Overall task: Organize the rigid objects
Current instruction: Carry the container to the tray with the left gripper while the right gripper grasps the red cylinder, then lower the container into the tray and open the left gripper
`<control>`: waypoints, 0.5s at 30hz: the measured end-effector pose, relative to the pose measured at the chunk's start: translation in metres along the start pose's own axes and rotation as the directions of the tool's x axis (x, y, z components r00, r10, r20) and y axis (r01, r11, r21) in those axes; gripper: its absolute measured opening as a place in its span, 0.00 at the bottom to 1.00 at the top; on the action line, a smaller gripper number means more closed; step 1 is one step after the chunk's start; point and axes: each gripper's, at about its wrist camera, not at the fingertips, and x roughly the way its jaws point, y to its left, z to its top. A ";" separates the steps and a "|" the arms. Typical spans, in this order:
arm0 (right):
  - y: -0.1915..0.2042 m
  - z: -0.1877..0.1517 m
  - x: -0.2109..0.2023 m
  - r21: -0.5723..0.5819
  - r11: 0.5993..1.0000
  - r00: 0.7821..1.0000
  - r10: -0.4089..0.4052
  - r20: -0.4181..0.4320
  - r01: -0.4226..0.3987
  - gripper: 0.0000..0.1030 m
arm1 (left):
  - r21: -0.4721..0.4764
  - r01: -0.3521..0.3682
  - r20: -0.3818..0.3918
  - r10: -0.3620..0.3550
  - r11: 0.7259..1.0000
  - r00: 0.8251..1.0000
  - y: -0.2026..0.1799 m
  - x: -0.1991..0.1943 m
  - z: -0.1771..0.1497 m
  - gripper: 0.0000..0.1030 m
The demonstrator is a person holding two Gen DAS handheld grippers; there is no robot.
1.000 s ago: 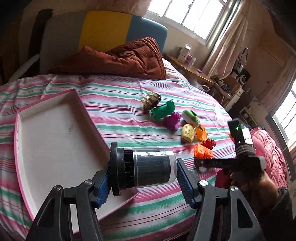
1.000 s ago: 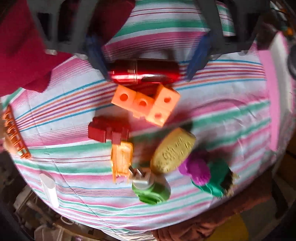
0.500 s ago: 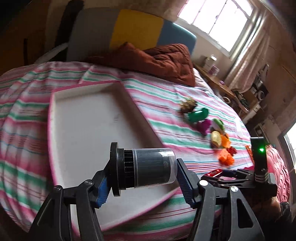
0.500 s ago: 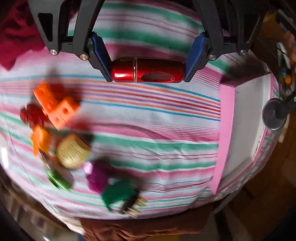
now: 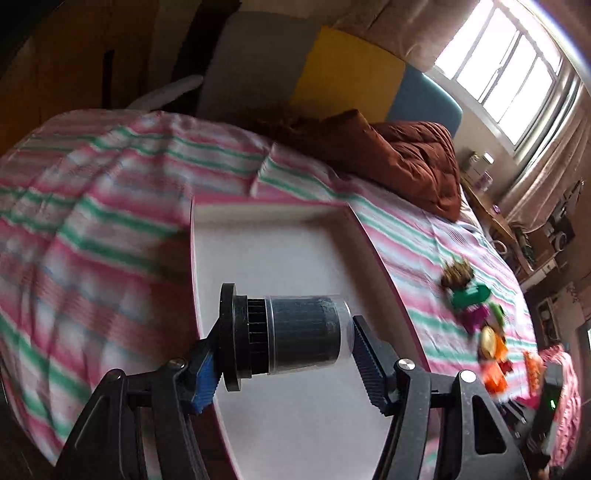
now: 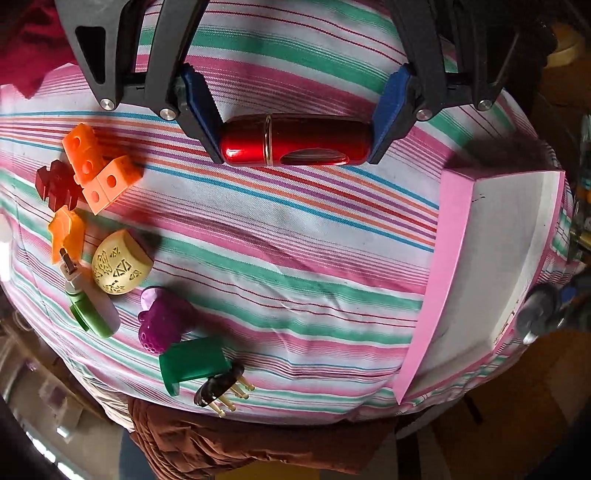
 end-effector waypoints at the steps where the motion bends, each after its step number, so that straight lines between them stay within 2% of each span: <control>1: 0.001 0.000 0.001 0.000 1.000 1.000 0.002 0.002 -0.002 0.73 | 0.004 -0.015 -0.003 0.015 1.000 1.000 0.001 0.006 0.007 0.63; 8: 0.002 0.000 0.002 -0.005 1.000 1.000 0.008 0.011 -0.007 0.73 | 0.016 -0.053 0.002 0.053 0.998 0.999 0.004 0.039 0.039 0.63; 12: 0.005 0.005 0.007 -0.005 1.000 1.000 0.007 0.012 -0.007 0.73 | 0.030 -0.130 0.003 0.130 0.991 0.992 0.009 0.058 0.049 0.62; 15: 0.006 0.005 0.008 -0.005 1.000 1.000 0.007 0.015 -0.007 0.73 | 0.032 -0.148 0.017 0.148 0.988 0.989 0.010 0.061 0.055 0.62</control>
